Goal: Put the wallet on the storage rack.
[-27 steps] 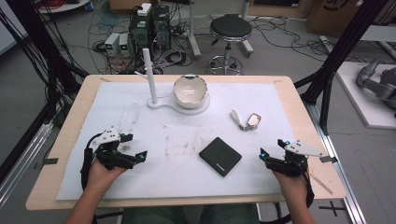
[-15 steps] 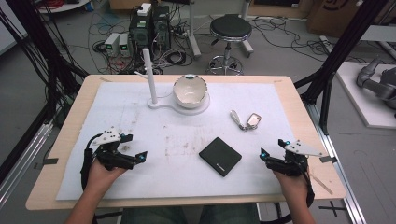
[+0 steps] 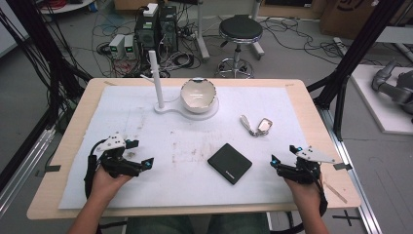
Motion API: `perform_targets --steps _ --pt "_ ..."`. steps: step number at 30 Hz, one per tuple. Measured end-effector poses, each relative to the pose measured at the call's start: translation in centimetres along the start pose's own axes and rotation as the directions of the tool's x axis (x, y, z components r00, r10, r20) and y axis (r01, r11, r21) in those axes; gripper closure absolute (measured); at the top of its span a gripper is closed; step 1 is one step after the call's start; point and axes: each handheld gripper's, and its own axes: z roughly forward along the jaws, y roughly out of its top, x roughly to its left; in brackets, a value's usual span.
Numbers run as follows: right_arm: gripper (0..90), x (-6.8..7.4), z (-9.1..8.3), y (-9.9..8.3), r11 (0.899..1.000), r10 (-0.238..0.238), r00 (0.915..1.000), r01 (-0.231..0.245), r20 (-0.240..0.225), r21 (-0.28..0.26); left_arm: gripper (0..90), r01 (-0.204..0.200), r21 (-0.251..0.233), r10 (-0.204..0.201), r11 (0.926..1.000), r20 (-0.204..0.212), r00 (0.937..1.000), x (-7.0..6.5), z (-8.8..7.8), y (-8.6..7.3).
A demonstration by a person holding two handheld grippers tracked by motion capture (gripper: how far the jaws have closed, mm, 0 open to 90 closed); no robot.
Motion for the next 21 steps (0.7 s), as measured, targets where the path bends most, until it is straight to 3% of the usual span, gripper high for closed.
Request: perform_targets --steps 6,12,15,17,20,21 --pt "20.6 -0.2 0.5 0.3 1.0 0.009 1.0 -0.009 0.001 -0.011 1.9 0.002 0.004 -0.002 1.0 0.023 0.9997 -0.5 0.4 0.4" --pt "20.6 0.0 1.0 0.6 1.0 -0.02 0.9998 0.02 -0.002 -0.002 1.9 -0.032 0.015 0.031 0.9994 0.061 0.9976 -1.8 1.4 1.5" --pt "20.7 0.0 0.6 0.7 1.0 -0.025 0.9997 0.025 0.006 -0.011 1.9 -0.046 0.029 0.043 0.9985 0.102 0.9939 -3.1 2.6 2.1" --pt "20.6 0.0 0.4 0.7 1.0 -0.017 0.9998 0.017 0.009 -0.012 1.9 -0.051 0.034 0.047 0.9981 0.11 0.9928 -3.3 3.0 2.2" --pt "20.7 -0.4 0.1 0.5 1.0 -0.012 0.9997 0.013 0.022 -0.016 1.9 -0.063 0.056 0.055 0.9964 0.134 0.9894 -4.4 5.3 3.3" --pt "20.7 -0.4 0.1 0.5 1.0 -0.012 0.9997 0.013 0.022 -0.016 1.9 -0.063 0.056 0.055 0.9964 0.134 0.9894 -4.4 5.3 3.3"
